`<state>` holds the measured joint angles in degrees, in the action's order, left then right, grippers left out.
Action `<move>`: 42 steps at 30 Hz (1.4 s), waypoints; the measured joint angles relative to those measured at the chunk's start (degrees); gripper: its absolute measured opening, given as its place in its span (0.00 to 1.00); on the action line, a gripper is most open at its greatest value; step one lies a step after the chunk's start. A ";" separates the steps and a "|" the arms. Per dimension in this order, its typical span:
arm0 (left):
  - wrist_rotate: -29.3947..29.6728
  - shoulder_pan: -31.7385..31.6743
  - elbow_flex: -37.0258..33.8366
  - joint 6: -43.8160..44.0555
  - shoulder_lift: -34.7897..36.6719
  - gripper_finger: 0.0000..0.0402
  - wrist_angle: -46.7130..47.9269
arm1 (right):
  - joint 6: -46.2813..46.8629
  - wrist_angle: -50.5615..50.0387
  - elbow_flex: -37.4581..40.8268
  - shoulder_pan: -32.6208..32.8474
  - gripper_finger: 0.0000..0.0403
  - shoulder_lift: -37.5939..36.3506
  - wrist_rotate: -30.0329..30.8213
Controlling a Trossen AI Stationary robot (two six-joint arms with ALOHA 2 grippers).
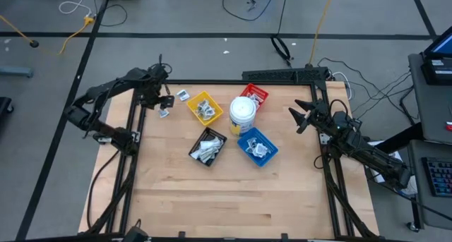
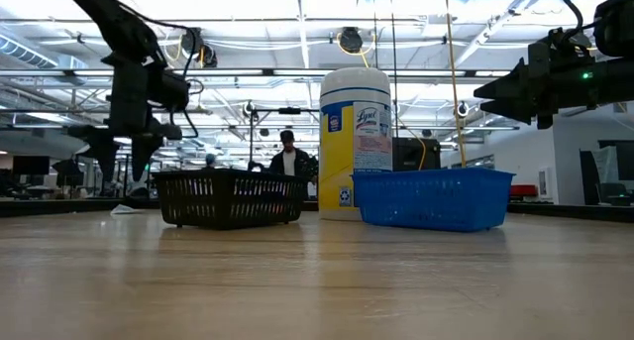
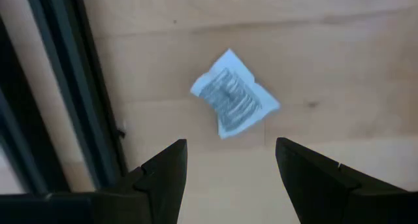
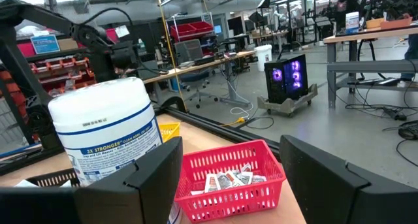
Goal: Pick & Place First Aid Supplies
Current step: Put the towelette pack into the yellow bin
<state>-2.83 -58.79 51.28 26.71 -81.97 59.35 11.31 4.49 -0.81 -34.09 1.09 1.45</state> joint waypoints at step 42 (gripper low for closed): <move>-2.19 6.13 -3.39 6.07 -2.09 0.06 -8.27 | -0.02 0.00 0.01 0.02 0.63 -0.01 0.00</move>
<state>-5.02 -52.67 47.89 32.77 -84.06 51.08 11.29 4.49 -0.80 -34.06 1.08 1.45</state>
